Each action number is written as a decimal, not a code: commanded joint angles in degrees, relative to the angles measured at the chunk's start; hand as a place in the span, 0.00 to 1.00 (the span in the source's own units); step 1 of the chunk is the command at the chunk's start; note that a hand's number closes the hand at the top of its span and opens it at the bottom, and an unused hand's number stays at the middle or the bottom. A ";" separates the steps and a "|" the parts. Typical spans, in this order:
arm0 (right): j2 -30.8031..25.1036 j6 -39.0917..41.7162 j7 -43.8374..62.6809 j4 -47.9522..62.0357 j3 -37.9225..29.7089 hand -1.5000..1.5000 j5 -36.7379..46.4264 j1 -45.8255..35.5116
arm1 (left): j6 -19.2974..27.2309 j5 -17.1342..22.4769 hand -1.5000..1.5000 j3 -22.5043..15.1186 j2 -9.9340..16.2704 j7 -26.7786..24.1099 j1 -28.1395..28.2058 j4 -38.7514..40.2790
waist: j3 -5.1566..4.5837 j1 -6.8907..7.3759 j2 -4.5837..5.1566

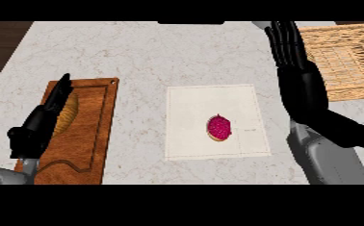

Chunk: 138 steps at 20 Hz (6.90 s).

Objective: Pick the cupcake from the placemat and place it in the basket

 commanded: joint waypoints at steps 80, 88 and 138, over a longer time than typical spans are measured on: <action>7.70 32.81 62.17 -5.70 17.91 0.00 57.79 4.34 | -1.57 -4.13 0.50 9.50 -22.47 1.83 0.49 -4.97 | 0.60 -0.26 -0.17; 11.00 33.96 61.80 -2.85 18.01 0.00 61.90 7.02 | -0.08 -7.67 0.50 10.05 -22.95 9.82 2.94 -14.57 | 0.61 -0.10 -0.23; -3.77 7.37 12.40 22.98 10.82 1.00 70.62 14.59 | -5.13 -14.48 0.50 14.36 -31.24 8.81 0.14 -10.07 | 0.64 -0.58 -0.06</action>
